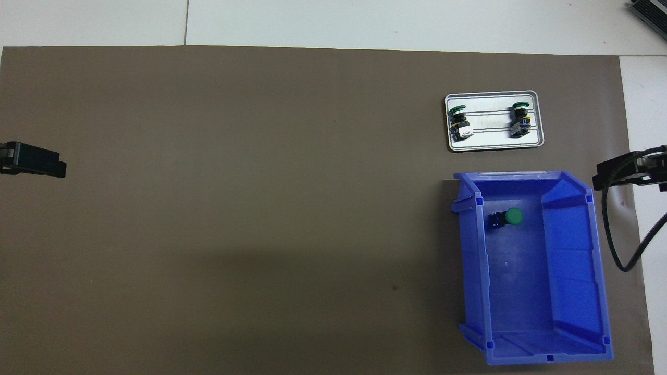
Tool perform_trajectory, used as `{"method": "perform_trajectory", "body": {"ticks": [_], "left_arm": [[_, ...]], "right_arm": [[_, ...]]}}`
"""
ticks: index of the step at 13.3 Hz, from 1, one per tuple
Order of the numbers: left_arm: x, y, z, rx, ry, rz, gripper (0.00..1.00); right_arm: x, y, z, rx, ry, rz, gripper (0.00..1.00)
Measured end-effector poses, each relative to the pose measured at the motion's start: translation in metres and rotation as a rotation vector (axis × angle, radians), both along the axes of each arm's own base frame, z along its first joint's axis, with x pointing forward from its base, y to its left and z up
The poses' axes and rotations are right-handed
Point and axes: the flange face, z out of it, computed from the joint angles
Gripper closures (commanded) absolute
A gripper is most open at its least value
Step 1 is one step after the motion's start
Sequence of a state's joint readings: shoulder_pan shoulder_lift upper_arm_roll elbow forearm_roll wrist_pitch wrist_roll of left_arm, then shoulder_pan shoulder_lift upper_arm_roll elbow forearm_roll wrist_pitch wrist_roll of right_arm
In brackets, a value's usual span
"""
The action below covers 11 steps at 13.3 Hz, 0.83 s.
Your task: Place and press button with both arms
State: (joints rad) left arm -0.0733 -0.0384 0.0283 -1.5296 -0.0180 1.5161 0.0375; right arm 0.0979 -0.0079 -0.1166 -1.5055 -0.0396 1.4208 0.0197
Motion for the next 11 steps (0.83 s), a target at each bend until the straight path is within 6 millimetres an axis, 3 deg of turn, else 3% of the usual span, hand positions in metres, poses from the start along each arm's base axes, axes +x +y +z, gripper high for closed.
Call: {"method": "perform_trajectory", "body": {"ticks": [6,11], "left_arm": [[0.0000,0.0000,0.0000,0.000,0.000,0.000,0.00],[0.0000,0.0000,0.0000,0.000,0.000,0.000,0.00]], "right_arm": [[0.0020,-0.0015,0.0019,-0.054,-0.045,0.012,0.00],[0.0021,0.0036,0.0007,0.000,-0.044,0.012,0.00]]}}
